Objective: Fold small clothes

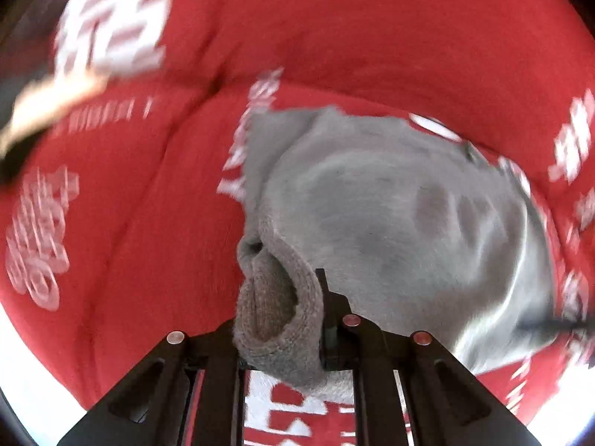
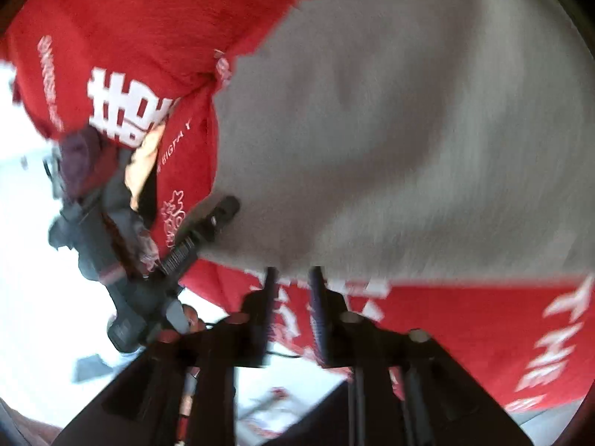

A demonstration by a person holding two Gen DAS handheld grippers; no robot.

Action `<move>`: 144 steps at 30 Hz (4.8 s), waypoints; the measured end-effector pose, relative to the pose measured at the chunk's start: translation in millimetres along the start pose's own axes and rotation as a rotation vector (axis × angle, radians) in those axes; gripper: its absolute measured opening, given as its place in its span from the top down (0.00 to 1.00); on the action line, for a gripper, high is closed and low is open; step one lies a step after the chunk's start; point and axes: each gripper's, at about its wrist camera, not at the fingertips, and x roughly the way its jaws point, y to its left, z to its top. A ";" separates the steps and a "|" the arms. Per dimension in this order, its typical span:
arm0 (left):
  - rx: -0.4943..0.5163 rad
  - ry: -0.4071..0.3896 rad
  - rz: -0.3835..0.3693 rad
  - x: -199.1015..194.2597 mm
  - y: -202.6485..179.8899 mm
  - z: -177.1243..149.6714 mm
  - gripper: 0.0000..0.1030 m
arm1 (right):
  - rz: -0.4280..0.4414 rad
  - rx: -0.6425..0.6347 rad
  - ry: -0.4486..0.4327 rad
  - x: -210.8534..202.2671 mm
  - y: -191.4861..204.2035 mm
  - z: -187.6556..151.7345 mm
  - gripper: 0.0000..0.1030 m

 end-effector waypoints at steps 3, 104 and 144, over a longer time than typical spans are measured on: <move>0.141 -0.054 0.018 -7.3 -14.4 -1.7 0.85 | -0.022 -0.096 0.017 -4.0 26.6 44.5 0.16; 0.631 0.091 -0.308 -34.5 -276.6 -29.2 0.33 | 0.239 0.219 -0.220 -110.2 -246.4 54.0 0.46; 0.308 0.252 -0.248 13.4 -134.5 -5.4 0.13 | 0.208 0.548 -0.372 -68.6 -230.1 -114.8 0.87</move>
